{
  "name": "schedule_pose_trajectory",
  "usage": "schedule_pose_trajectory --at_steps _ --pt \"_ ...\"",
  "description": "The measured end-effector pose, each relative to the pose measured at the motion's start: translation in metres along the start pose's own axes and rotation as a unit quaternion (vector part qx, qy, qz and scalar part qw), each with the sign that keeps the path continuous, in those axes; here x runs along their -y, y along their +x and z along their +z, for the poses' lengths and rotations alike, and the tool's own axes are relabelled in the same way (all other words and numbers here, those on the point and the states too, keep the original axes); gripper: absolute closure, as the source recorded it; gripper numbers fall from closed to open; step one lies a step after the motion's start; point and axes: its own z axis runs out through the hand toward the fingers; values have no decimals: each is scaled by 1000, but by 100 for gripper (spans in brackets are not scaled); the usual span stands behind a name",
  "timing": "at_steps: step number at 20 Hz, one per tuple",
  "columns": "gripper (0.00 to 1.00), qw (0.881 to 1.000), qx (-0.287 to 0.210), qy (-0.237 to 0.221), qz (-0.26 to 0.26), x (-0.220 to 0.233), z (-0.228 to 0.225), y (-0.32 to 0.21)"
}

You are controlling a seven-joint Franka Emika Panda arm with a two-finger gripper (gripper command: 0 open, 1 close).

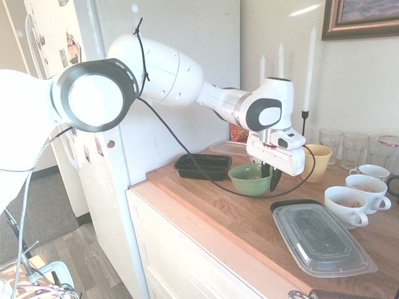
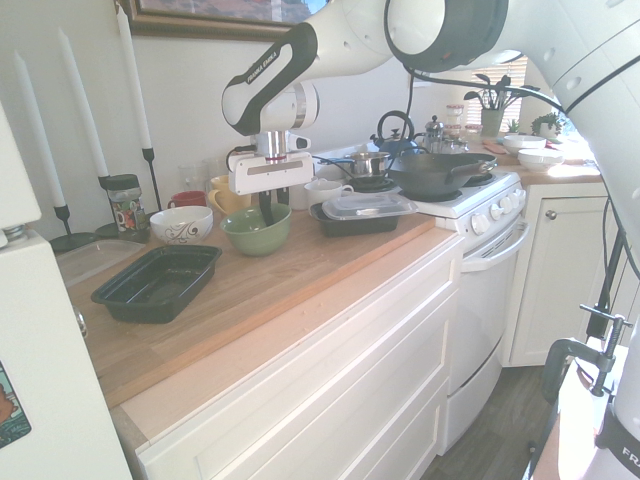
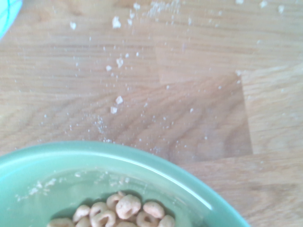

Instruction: Pour the cereal into the box

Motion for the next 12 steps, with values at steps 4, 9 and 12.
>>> schedule_pose_trajectory --at_steps 4,9,12 --pt "100 1000 -8 7 0 -1 -15 1" --pt "100 1000 -20 8 -4 -1 -29 1" --pt "100 1000 -28 9 -9 3 -38 -4"
